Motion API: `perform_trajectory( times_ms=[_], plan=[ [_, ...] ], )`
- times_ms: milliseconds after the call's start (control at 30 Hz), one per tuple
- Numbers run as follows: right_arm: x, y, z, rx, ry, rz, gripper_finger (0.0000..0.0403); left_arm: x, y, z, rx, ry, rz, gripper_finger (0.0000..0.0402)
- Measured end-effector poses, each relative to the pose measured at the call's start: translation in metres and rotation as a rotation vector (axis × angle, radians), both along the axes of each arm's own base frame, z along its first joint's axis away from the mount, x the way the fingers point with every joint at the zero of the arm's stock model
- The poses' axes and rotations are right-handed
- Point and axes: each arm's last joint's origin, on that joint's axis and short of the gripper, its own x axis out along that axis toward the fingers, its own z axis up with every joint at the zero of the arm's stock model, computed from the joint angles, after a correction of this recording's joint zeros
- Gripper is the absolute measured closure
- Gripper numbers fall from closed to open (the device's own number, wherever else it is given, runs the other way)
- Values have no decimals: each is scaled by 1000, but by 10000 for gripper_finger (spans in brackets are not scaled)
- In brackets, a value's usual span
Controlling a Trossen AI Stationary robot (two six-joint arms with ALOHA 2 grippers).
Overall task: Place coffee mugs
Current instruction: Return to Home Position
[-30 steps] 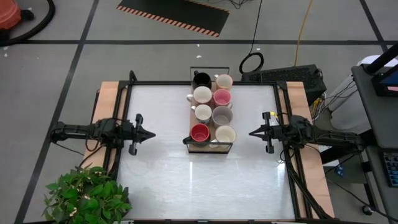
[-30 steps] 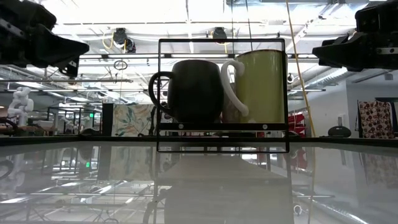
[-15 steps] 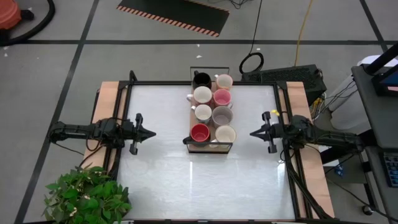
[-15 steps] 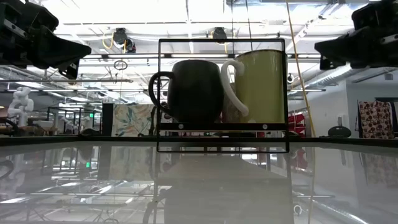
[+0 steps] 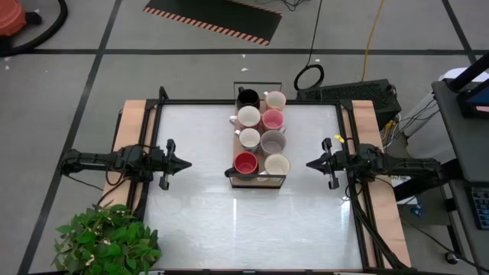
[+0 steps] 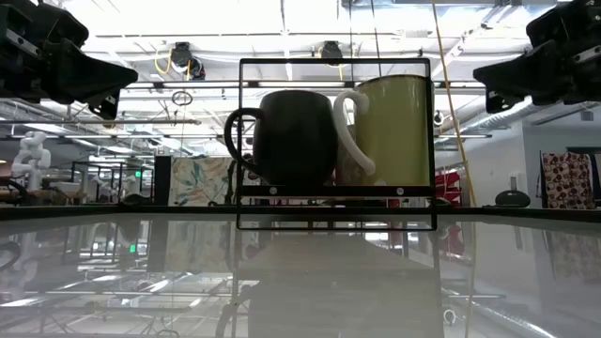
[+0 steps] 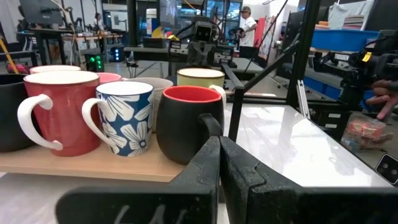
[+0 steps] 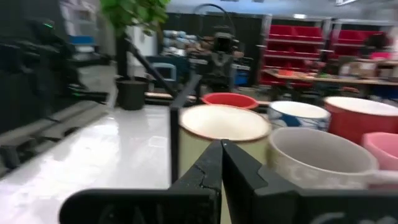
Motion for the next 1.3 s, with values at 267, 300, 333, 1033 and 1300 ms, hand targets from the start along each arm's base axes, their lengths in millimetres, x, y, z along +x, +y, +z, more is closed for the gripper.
perform_trajectory(
  times_ms=[267,300,333,1033,1300],
  plan=[
    [1,6,1,-47,-18,-100,403,0,0,0,0,0,0,392],
    [1,6,1,-42,-20,-102,403,0,0,0,0,0,0,392],
    [1,7,1,-32,-21,-99,403,0,0,0,0,0,0,392],
    [1,8,2,41,-26,-43,403,0,0,0,0,-1,0,392],
    [1,8,2,42,-27,-43,403,0,0,0,0,-1,0,392]
  ],
)
